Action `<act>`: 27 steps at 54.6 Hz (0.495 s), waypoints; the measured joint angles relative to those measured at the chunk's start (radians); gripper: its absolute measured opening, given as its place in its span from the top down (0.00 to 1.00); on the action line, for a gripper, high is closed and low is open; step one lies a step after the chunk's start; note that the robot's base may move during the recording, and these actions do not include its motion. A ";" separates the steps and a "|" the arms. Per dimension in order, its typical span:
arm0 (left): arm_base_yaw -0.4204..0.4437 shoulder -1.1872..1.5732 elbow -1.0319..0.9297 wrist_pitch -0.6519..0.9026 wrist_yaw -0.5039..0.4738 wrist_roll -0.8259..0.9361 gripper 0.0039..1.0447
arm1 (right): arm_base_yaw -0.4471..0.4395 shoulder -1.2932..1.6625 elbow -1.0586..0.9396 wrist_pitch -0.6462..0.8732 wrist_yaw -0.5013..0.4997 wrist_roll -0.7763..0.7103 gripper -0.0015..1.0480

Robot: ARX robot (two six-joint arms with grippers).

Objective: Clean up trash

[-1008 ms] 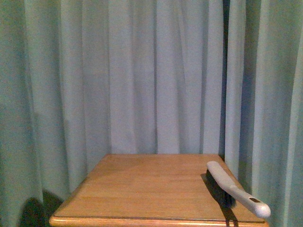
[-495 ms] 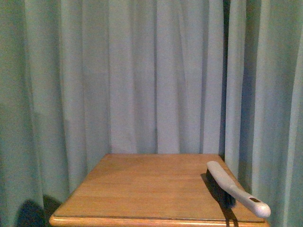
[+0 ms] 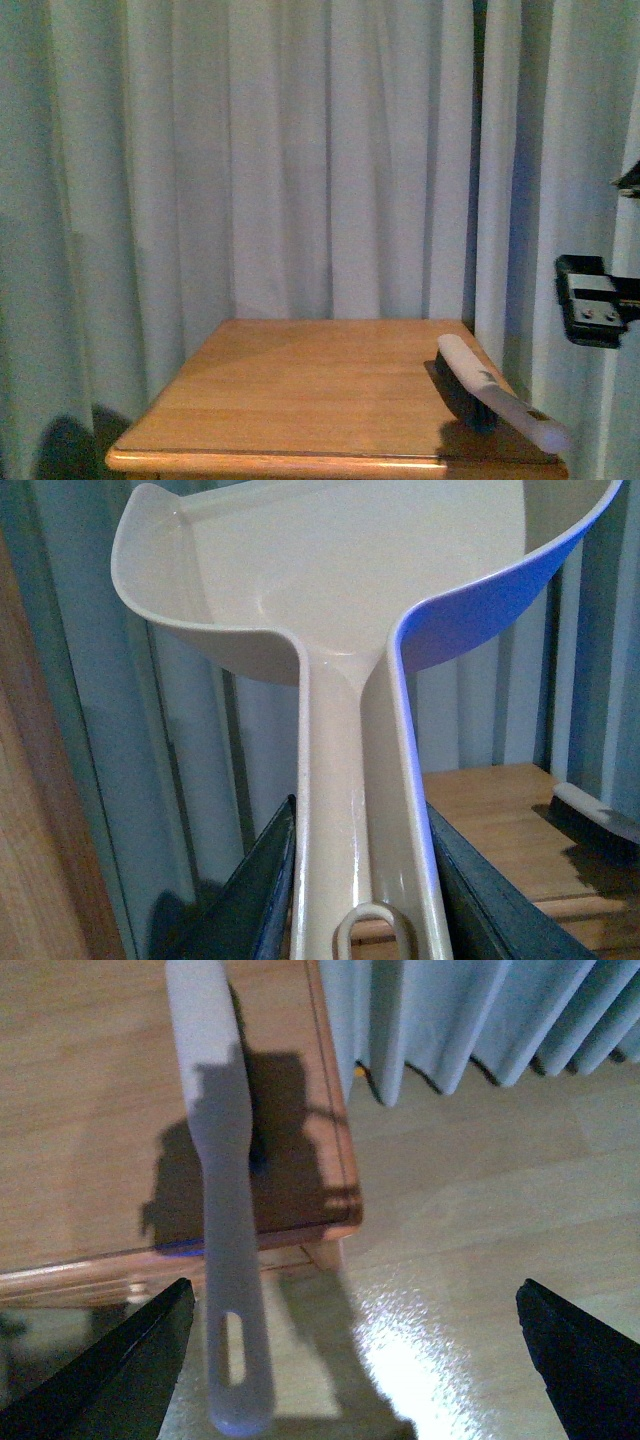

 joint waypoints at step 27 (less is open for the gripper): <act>0.000 0.000 0.000 0.000 0.000 0.000 0.73 | 0.040 0.278 0.177 -0.079 -0.030 0.110 0.07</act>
